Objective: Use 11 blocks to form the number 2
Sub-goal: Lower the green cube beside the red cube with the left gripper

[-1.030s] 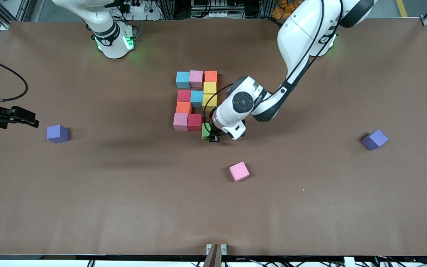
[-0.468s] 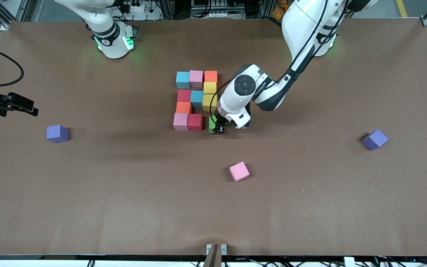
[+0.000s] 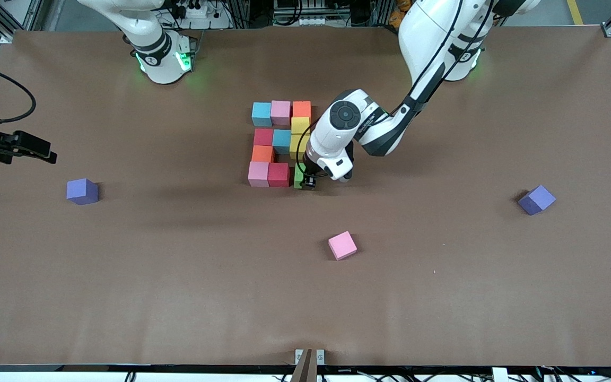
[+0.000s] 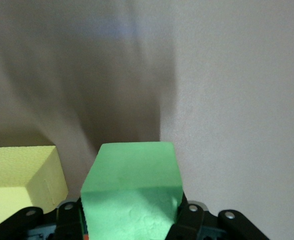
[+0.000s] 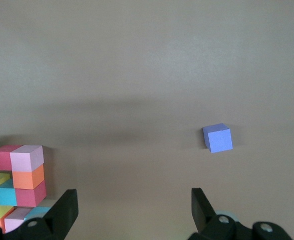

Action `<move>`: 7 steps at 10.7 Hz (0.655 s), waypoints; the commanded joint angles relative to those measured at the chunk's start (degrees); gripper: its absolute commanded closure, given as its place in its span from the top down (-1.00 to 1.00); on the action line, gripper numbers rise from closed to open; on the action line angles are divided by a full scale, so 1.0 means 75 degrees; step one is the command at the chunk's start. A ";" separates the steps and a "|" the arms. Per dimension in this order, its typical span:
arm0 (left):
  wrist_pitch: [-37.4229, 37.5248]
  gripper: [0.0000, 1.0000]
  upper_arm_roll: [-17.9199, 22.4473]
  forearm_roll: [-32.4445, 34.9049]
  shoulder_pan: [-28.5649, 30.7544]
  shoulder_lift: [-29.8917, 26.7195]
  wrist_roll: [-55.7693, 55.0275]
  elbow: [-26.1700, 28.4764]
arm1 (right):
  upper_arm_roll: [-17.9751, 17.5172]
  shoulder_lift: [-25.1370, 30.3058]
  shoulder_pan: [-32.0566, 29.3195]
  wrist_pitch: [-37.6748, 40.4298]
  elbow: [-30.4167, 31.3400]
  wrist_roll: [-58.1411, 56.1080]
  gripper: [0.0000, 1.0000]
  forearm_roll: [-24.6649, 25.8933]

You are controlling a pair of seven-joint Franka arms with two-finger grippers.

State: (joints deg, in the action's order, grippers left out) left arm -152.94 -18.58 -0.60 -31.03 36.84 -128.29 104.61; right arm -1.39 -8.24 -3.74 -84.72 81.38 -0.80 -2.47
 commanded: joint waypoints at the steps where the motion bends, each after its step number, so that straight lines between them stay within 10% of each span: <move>1: -0.0174 -1.00 0.0040 0.0243 -0.0070 0.0045 -0.0204 0.0055 | -0.0142 0.0114 -0.0170 0.0081 0.0036 0.0049 1.00 0.0013; 7: -0.0174 -1.00 0.0040 0.0419 -0.0140 0.0291 -0.0180 -0.0214 | -0.0130 0.0114 -0.0170 0.0081 0.0036 0.0037 1.00 -0.0093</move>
State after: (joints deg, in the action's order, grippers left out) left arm -153.54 -18.58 0.92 -31.53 37.97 -128.29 104.27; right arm -1.39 -8.24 -3.75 -84.68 81.38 -0.80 -2.61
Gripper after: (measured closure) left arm 0.392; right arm 0.000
